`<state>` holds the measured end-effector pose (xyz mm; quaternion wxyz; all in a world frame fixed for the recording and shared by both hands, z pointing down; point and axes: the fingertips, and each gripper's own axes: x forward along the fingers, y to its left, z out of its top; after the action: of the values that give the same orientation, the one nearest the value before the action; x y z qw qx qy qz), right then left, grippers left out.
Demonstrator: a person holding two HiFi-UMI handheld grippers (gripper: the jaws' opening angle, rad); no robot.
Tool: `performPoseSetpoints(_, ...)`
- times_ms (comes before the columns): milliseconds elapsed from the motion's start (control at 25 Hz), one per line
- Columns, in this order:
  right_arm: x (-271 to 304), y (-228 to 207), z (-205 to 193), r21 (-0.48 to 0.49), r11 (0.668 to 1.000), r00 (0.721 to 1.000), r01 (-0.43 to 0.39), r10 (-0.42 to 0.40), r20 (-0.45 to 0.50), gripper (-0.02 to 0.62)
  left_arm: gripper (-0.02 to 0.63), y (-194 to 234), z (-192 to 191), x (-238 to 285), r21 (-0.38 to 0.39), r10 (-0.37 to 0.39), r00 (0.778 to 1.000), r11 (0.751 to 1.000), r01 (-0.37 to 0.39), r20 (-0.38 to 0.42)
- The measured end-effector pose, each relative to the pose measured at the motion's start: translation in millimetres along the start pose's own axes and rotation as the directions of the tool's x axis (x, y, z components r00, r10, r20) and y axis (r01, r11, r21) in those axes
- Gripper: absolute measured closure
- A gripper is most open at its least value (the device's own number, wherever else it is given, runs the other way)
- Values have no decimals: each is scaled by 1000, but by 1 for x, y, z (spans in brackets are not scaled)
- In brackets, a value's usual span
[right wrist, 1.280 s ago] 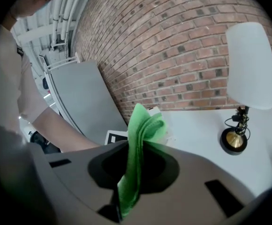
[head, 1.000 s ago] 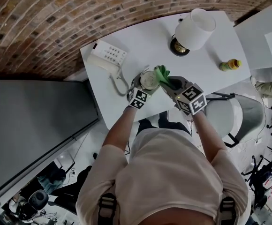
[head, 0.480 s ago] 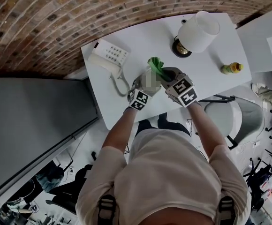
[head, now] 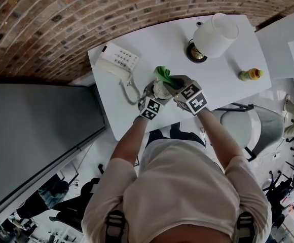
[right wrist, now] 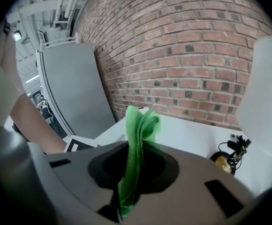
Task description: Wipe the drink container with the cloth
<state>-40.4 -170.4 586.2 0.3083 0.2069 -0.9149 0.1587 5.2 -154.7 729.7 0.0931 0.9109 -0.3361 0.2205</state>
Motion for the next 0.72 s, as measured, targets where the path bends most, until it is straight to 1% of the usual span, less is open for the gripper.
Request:
performPoseSetpoints(240, 4, 28, -7, 5, 998, 997, -70, 70, -30, 554, 193, -1, 1, 1, -5, 0, 1000, 1000, 0, 0)
performPoseSetpoints(360, 5, 34, -11, 28, 997, 997, -73, 73, -17, 554, 193, -1, 0, 0, -7, -1, 1000, 1000, 1, -4)
performPoseSetpoints(560, 3, 38, -14, 162, 979, 992, -127, 130, -4, 554, 193, 0, 0, 1, -6, -1, 1000, 1000, 1, -2)
performPoseSetpoints(640, 3, 40, -18, 237, 961, 990, -141, 143, 7, 554, 193, 0, 1, 1, -5, 0, 1000, 1000, 0, -1)
performPoseSetpoints(720, 3, 43, -19, 315, 934, 985, -171, 170, 28, 554, 193, 0, 1, 0, -7, 2, 1000, 1000, -2, -1)
